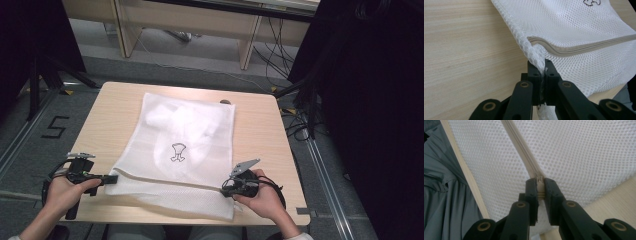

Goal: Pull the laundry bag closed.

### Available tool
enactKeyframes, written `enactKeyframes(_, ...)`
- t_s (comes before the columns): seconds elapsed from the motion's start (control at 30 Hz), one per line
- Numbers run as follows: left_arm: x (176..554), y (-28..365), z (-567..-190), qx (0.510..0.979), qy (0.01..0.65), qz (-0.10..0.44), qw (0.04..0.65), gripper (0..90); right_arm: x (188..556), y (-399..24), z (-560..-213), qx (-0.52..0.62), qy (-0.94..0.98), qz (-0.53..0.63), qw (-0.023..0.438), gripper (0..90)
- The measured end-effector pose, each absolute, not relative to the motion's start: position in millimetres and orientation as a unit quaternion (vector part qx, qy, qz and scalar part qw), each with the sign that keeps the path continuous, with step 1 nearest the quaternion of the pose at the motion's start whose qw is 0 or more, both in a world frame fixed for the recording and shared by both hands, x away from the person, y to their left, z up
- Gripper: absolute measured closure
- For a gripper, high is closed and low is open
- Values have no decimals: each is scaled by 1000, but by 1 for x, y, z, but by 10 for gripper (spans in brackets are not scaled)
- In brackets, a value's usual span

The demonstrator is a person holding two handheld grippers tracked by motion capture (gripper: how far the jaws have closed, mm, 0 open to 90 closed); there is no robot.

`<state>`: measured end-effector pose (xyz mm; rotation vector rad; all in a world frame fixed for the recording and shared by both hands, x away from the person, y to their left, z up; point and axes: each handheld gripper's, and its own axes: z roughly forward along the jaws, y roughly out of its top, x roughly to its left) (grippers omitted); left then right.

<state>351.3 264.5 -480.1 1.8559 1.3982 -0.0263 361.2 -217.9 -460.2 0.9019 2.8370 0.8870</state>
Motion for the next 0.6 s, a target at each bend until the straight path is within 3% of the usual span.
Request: enactKeyframes(0.6, 352, 263, -482, 730, 556, -11, 396, 858, 365, -240, -462, 277, 918, 285, 10, 826)
